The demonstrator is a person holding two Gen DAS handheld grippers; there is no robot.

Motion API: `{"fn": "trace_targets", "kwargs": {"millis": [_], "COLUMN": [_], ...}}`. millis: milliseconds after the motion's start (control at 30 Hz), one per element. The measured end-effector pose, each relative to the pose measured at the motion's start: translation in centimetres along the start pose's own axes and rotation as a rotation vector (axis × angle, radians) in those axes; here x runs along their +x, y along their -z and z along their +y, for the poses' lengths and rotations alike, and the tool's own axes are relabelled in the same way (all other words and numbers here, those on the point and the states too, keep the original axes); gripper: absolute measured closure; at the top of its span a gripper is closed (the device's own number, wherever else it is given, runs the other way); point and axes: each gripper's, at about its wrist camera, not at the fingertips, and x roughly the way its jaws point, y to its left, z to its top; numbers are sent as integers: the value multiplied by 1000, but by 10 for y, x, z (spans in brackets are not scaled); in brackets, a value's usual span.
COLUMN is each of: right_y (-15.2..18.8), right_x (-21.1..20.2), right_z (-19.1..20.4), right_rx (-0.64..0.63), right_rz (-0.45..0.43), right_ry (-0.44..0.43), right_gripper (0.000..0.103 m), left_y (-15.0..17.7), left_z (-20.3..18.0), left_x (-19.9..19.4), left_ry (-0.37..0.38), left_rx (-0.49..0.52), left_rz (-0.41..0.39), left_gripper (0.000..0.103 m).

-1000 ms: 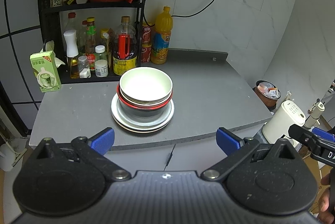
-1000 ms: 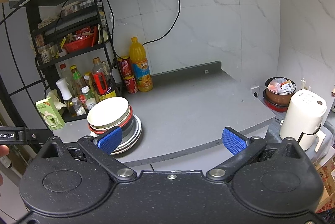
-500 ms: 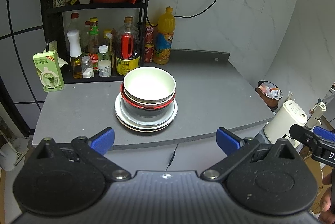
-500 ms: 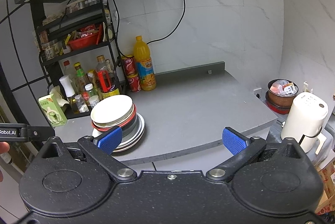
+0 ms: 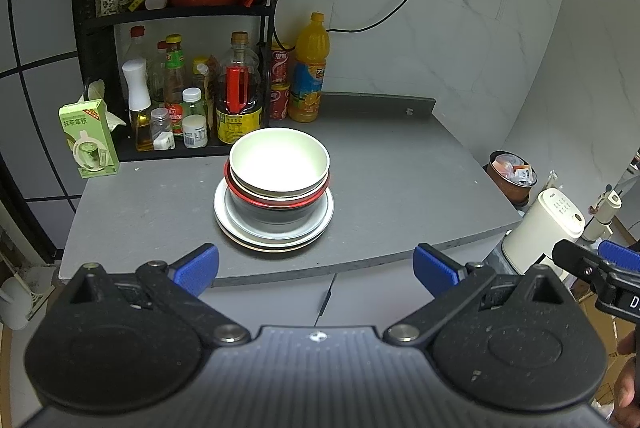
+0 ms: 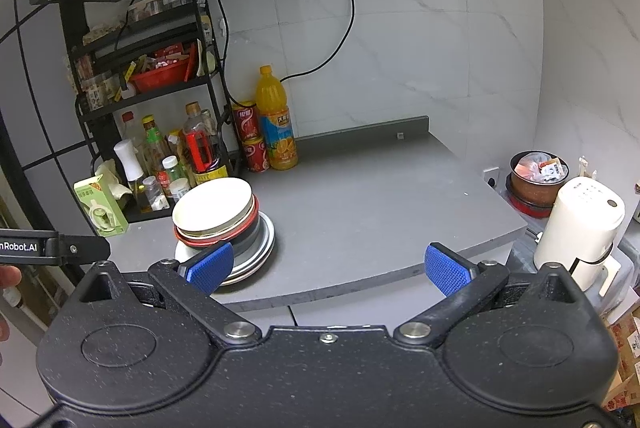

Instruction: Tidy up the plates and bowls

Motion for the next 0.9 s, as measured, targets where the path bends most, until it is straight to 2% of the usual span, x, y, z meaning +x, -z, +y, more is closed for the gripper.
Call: {"fn": "trace_targets", "kwargs": {"millis": [233, 600, 900], "right_y": [-5, -2, 2], "right_x": [0, 0, -7], "right_z": [-2, -5, -13], "right_rx": [15, 17, 12], "right_rz": [20, 36, 30], "right_ry": [-42, -61, -36], "right_gripper": [0, 0, 0], "left_y": [-1, -1, 1], "left_z": [-4, 0, 1], "left_x": [2, 5, 8], "left_ry": [-7, -32, -22], "left_rx": [-14, -13, 33], "left_rz": [8, 10, 14], "left_gripper": [1, 1, 1]}}
